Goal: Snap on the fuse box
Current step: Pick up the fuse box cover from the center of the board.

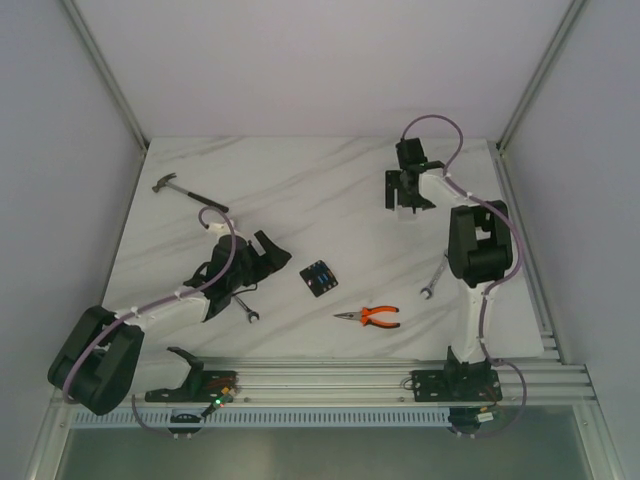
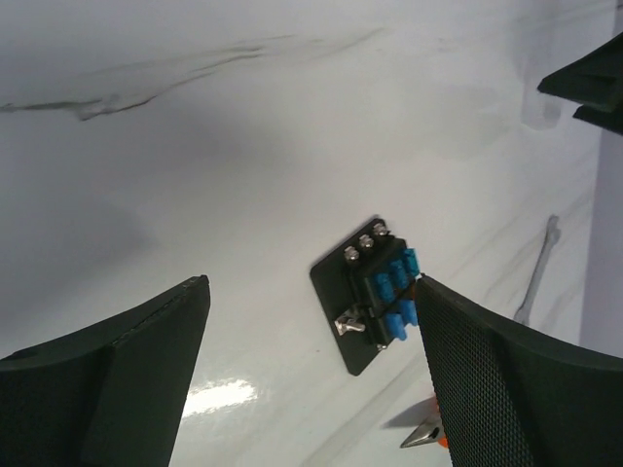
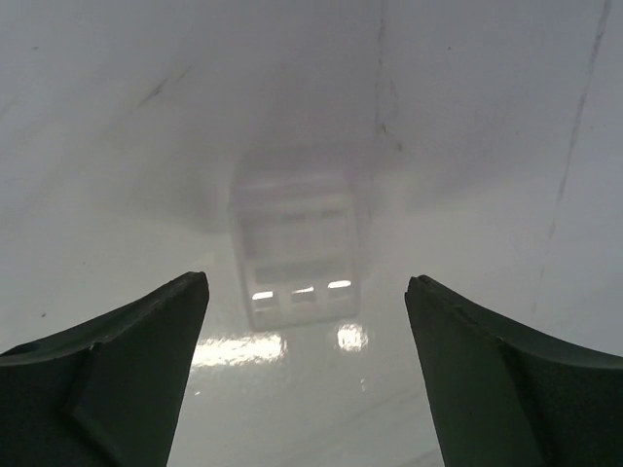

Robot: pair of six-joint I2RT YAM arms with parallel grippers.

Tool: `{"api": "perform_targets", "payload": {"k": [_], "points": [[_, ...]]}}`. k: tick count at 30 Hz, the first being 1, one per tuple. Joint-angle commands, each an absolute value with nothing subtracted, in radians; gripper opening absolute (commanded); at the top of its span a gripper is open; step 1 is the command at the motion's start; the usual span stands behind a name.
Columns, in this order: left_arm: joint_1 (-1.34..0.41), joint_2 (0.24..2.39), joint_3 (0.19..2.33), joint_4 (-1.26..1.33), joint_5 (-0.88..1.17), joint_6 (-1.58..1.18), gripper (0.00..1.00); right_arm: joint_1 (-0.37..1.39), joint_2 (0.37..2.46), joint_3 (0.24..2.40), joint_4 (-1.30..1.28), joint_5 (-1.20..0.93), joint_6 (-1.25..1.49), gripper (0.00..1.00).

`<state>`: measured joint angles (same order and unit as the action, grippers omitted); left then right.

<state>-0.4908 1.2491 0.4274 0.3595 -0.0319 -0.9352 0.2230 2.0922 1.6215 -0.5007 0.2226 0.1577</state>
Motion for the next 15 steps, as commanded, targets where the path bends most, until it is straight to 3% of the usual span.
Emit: {"api": "perform_targets", "payload": {"k": [1,8,12,15], "points": [[-0.479,1.235,0.414,0.312,-0.047,-0.903,0.96,0.207,2.139,1.68,-0.479,0.179,0.127,0.88],[-0.477,1.25,0.417,0.312,-0.024,-0.908,0.96,0.204,2.161,1.672,-0.479,0.132,0.103,0.71],[-0.478,1.249,0.418,0.313,-0.015,-0.911,0.96,0.207,2.138,1.641,-0.485,0.111,0.101,0.5],[-0.477,1.247,0.415,0.313,-0.011,-0.911,0.96,0.228,2.082,1.599,-0.486,0.114,0.1,0.42]]}}
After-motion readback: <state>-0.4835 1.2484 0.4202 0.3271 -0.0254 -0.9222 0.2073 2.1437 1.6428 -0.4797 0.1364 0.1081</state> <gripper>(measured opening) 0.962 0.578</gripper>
